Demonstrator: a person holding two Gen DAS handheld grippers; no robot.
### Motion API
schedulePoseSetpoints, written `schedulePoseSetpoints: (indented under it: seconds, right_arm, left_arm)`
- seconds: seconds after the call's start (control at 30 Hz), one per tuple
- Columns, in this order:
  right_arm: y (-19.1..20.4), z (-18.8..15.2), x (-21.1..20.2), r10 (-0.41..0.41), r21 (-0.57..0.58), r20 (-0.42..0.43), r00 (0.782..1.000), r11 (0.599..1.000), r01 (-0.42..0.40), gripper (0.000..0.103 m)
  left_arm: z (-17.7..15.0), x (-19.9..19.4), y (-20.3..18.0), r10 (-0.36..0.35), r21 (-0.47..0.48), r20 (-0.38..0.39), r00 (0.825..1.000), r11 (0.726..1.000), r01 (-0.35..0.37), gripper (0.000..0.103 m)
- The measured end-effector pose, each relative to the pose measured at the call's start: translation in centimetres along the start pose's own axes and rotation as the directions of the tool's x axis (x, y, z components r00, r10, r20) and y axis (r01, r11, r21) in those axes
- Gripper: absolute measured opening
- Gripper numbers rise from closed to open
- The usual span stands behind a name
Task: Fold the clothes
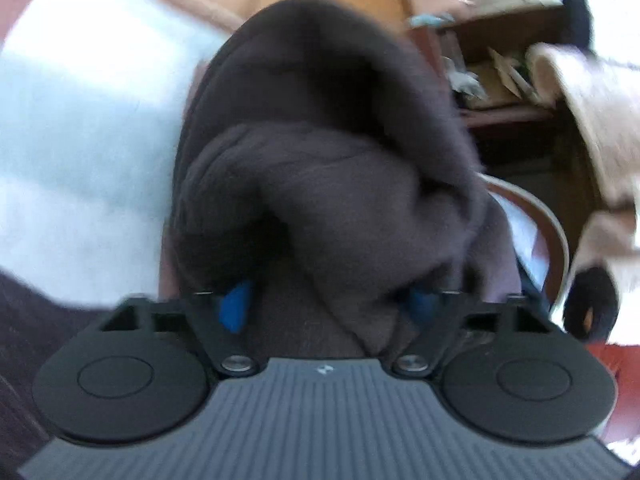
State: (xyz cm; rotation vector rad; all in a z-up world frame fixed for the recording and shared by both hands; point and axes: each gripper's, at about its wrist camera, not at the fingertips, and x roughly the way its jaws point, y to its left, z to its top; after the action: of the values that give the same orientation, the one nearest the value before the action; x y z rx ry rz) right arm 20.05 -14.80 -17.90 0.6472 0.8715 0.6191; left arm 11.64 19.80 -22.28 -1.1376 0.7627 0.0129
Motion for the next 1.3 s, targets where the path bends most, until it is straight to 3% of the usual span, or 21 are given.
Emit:
schedulePoseSetpoints:
  seconds: [0.07, 0.13, 0.17, 0.23, 0.3, 0.33, 0.37, 0.4, 0.43, 0.47, 0.57, 0.67, 0.7, 0.73, 0.77, 0.83, 1.0, 1.1, 1.3]
  right_arm:
    - [0.5, 0.5, -1.0, 0.052, -0.013, -0.037, 0.998, 0.999, -0.052, 0.025]
    - [1.1, 0.9, -2.2, 0.152, -0.019, -0.095, 0.984, 0.988, -0.154, 0.020]
    - [1.5, 0.9, -2.9, 0.214, -0.023, -0.134, 0.968, 0.975, -0.219, 0.019]
    - [2.9, 0.9, -4.9, 0.243, -0.110, -0.154, 0.958, 0.959, -0.261, 0.016]
    - [5.1, 0.3, -6.6, 0.105, -0.287, -0.086, 0.991, 0.950, -0.125, 0.017]
    - [6.2, 0.0, -7.4, 0.037, -0.370, -0.041, 0.998, 0.928, -0.049, 0.021]
    - [6.3, -0.1, -7.2, -0.024, -0.380, -0.004, 1.000, 0.925, 0.021, 0.021]
    - [6.4, -0.1, -7.0, -0.084, -0.383, 0.032, 0.996, 0.919, 0.090, 0.037]
    - [5.6, -0.1, -6.3, -0.129, -0.319, 0.028, 0.991, 0.939, 0.131, 0.059]
    - [4.8, -0.2, -5.6, -0.172, -0.249, 0.018, 0.985, 0.953, 0.171, 0.066]
    - [2.0, -0.1, -1.9, -0.127, 0.002, -0.029, 0.991, 0.992, 0.127, 0.074]
    - [-0.5, -0.6, 1.9, -0.021, 0.269, 0.010, 1.000, 0.963, 0.018, 0.076]
    - [-0.4, -0.4, 2.6, -0.018, 0.290, 0.003, 1.000, 0.957, 0.016, 0.070]
    - [-0.3, -0.2, 3.2, -0.016, 0.306, -0.005, 1.000, 0.952, 0.017, 0.053]
    - [-0.1, 0.0, 3.8, -0.014, 0.322, -0.014, 1.000, 0.947, 0.018, 0.047]
    - [1.0, 0.3, 3.9, -0.003, 0.308, -0.028, 1.000, 0.951, 0.011, 0.032]
    - [2.2, -0.7, 2.1, 0.225, 0.413, -0.029, 0.974, 0.890, -0.193, 0.027]
    - [3.4, -0.9, 1.6, 0.265, 0.422, -0.042, 0.963, 0.879, -0.223, 0.027]
    - [5.8, -0.2, 0.6, 0.391, 0.479, -0.068, 0.918, 0.820, -0.314, 0.028]
  left_arm:
    - [-0.2, -1.2, -1.3, 0.004, 0.078, 0.004, 1.000, 0.997, -0.004, 0.040]
    - [-0.4, -2.1, -1.8, -0.037, 0.085, -0.034, 0.999, 0.996, 0.039, 0.025]
    - [-0.5, -2.6, -2.1, -0.057, 0.089, -0.054, 0.997, 0.994, 0.062, 0.025]
    - [-1.1, -3.7, -2.5, -0.062, 0.105, -0.062, 0.996, 0.992, 0.068, 0.026]
    - [-1.7, -4.7, -2.8, -0.038, 0.120, -0.048, 0.998, 0.992, 0.044, 0.026]
    - [-2.0, -5.1, -2.9, -0.028, 0.122, -0.040, 0.999, 0.992, 0.033, 0.026]
    - [-1.9, -5.0, -2.8, -0.020, 0.106, -0.030, 0.999, 0.994, 0.023, 0.026]
    - [-1.6, -4.7, -2.5, -0.005, 0.089, -0.018, 1.000, 0.996, 0.007, 0.029]
    - [-1.3, -4.3, -2.1, 0.009, 0.072, -0.006, 1.000, 0.997, -0.008, 0.032]
    - [-1.0, -3.9, -1.9, 0.023, 0.060, 0.003, 1.000, 0.998, -0.023, 0.033]
    - [-0.3, -2.6, -2.5, 0.060, 0.109, -0.003, 0.998, 0.992, -0.060, 0.051]
    - [0.2, -1.2, -3.5, 0.057, 0.162, -0.007, 0.998, 0.985, -0.055, 0.063]
    - [0.3, -0.8, -3.6, 0.042, 0.167, -0.013, 0.999, 0.985, -0.040, 0.064]
    - [0.4, -0.5, -3.7, 0.026, 0.168, -0.019, 0.999, 0.985, -0.022, 0.061]
    - [0.3, -0.5, -3.7, 0.003, 0.160, -0.026, 1.000, 0.987, 0.001, 0.056]
    - [0.0, -1.3, -3.9, -0.033, 0.174, -0.025, 0.999, 0.984, 0.037, 0.039]
    - [-1.7, -3.7, -3.1, -0.167, 0.055, -0.089, 0.982, 0.984, 0.172, 0.035]
    - [-2.3, -4.4, -1.9, -0.246, -0.073, -0.119, 0.962, 0.968, 0.239, 0.035]
    - [-2.8, -8.3, -2.8, -0.312, -0.079, -0.088, 0.946, 0.949, 0.305, 0.035]
